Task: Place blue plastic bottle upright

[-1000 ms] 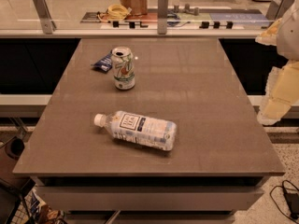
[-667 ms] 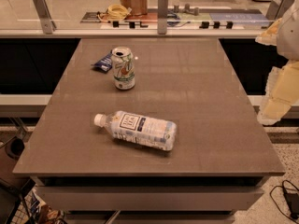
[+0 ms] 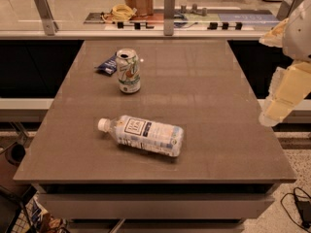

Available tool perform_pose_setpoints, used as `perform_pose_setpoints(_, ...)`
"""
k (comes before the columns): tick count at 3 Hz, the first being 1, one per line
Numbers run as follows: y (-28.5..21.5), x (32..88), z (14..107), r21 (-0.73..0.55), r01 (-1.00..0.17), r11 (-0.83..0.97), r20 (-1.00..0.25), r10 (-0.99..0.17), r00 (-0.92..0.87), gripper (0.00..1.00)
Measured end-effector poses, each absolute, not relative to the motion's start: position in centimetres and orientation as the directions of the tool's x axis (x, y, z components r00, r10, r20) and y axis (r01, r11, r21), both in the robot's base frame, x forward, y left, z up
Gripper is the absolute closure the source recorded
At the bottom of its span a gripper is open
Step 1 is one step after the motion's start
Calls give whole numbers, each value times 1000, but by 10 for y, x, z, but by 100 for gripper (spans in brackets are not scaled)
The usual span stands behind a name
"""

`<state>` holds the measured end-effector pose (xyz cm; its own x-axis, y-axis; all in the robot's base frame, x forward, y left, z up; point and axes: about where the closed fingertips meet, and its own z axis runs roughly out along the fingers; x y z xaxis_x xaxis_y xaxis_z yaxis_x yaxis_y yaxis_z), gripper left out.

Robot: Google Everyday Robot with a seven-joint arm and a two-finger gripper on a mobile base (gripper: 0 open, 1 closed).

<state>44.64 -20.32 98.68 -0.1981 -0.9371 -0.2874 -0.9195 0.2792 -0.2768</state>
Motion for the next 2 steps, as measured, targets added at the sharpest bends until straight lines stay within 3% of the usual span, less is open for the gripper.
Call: perform_pose_setpoints(2,-165,459,968,-239,-937,255,-382,-912,-151,0)
